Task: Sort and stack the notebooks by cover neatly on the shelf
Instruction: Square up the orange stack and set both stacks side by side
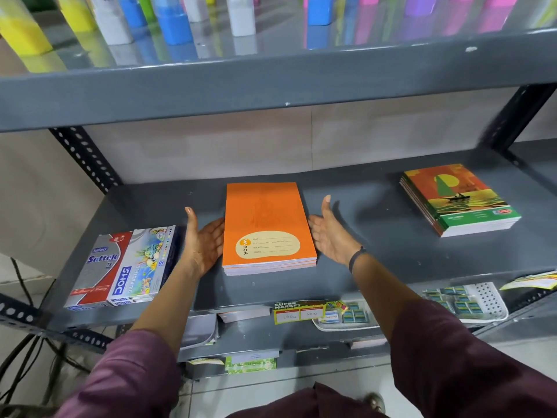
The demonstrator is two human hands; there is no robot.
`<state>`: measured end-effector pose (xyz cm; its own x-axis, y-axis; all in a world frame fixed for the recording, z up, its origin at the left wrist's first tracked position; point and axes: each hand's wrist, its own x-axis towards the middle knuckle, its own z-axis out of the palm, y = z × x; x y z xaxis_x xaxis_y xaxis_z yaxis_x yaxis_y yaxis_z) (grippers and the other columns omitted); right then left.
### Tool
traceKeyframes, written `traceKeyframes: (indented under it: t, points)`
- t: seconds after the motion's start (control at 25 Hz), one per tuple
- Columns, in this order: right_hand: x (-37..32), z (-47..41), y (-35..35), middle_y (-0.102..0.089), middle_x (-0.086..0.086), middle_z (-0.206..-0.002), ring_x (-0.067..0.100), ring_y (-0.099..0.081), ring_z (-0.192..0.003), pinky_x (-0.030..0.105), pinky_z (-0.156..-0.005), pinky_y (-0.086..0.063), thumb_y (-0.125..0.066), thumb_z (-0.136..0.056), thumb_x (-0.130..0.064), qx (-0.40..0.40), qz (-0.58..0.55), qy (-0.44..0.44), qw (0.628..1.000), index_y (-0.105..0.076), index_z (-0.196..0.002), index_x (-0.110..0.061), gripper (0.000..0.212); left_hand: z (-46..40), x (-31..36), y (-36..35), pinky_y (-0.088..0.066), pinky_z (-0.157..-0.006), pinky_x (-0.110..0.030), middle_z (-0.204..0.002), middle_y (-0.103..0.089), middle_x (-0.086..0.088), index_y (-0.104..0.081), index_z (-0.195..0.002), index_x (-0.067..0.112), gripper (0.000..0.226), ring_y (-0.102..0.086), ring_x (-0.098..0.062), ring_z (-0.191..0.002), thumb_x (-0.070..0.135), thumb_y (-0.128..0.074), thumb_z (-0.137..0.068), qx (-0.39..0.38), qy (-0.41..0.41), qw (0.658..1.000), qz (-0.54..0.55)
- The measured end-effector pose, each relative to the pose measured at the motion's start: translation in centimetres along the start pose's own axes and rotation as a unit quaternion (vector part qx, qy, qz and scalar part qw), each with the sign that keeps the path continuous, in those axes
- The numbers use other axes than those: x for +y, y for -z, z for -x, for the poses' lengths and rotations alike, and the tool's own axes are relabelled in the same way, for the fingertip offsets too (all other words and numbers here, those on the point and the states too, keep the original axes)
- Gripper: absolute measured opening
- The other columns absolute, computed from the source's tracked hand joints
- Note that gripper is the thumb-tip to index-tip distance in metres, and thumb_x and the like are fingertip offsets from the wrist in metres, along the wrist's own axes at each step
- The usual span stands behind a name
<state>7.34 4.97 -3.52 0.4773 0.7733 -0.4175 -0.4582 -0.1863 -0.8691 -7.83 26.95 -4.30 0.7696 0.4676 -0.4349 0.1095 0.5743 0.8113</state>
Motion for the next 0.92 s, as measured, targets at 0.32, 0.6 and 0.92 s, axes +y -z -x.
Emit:
traceKeyframes:
  t: [0.32,0.6,0.92]
  points:
    - [-1.1,3.0,7.3,-0.033,0.013,-0.154,0.027,-0.037,-0.14,0.043,-0.118,-0.027,-0.013,-0.058,-0.085,0.052,-0.048,0.024,0.997,-0.023,-0.148,-0.007,0.119,-2.1,-2.7,-7.4,-0.027,-0.118,-0.041,-0.154,-0.03,-0.011,-0.02,-0.147,0.007,0.104,-0.037,-0.026,-0.138,0.081,-0.011,-0.075,-0.055,0.025,0.997,-0.037]
    - [-1.8,3.8,9.2,-0.035,0.011,-0.153,0.027,-0.039,-0.139,0.041,-0.115,-0.033,-0.034,-0.041,-0.085,0.075,-0.039,0.033,0.996,-0.023,-0.148,-0.009,0.131,-2.4,-3.5,-9.5,-0.022,-0.119,-0.041,-0.156,-0.025,-0.01,-0.018,-0.147,0.008,0.098,-0.03,-0.026,-0.142,0.078,-0.013,-0.078,-0.055,0.032,0.997,-0.053]
    - [-4.0,5.3,10.4,-0.07,0.009,-0.098,0.021,-0.065,-0.09,0.035,-0.085,-0.051,-0.054,-0.093,-0.037,0.335,0.274,0.194,0.88,-0.068,-0.102,-0.017,0.026,-1.4,-3.1,-16.8,-0.034,-0.094,-0.011,-0.144,-0.048,-0.007,-0.041,-0.138,0.01,0.052,-0.055,0.007,-0.109,0.023,-0.054,-0.089,0.159,-0.303,0.902,-0.263]
